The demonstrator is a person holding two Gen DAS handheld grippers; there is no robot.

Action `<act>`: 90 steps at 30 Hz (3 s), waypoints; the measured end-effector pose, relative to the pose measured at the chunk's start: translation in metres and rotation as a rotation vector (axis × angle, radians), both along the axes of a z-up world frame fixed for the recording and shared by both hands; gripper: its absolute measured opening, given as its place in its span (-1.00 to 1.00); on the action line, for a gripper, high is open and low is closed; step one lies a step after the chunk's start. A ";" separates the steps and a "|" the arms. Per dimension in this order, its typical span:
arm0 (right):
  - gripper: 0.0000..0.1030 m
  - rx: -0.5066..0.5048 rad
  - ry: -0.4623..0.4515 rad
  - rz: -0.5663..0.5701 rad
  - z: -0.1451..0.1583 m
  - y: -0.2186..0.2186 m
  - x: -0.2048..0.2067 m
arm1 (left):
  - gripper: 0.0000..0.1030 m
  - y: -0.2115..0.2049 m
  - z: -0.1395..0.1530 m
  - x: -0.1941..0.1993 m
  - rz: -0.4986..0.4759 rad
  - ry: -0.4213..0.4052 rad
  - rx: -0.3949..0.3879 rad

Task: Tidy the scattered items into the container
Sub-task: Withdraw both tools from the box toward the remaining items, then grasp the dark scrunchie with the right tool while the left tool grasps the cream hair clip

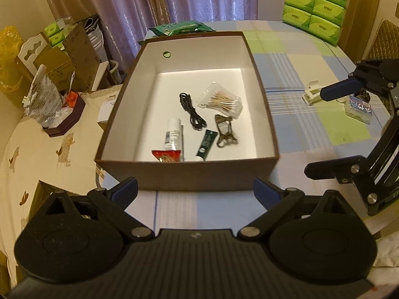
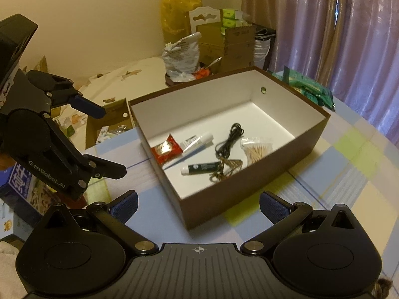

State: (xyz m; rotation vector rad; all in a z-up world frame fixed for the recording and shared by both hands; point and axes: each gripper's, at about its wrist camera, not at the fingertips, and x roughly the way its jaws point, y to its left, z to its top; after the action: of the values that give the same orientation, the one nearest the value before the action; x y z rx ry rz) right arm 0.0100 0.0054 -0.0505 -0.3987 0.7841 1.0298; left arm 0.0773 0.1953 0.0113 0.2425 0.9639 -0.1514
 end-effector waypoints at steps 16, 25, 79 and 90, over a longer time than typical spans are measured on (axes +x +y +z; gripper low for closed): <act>0.96 0.015 0.028 -0.064 -0.002 -0.082 -0.011 | 0.90 -0.066 -0.005 -0.027 0.001 0.014 -0.037; 0.96 0.010 0.059 -0.210 -0.006 -0.149 -0.009 | 0.90 -0.123 -0.014 -0.024 -0.090 0.037 -0.085; 0.31 0.017 0.176 -1.006 -0.083 -0.311 0.165 | 0.70 -0.299 -0.104 0.170 -0.437 0.045 -0.067; -0.35 0.025 0.262 -0.958 -0.102 -0.315 0.185 | 0.61 -0.307 -0.129 0.195 -0.533 0.075 -0.028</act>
State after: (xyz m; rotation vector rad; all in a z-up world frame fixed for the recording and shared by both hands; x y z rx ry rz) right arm 0.1953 -0.3097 -0.1526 0.1550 1.0407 0.1847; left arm 0.2724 -0.1122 -0.1174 0.4671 0.9529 -0.6652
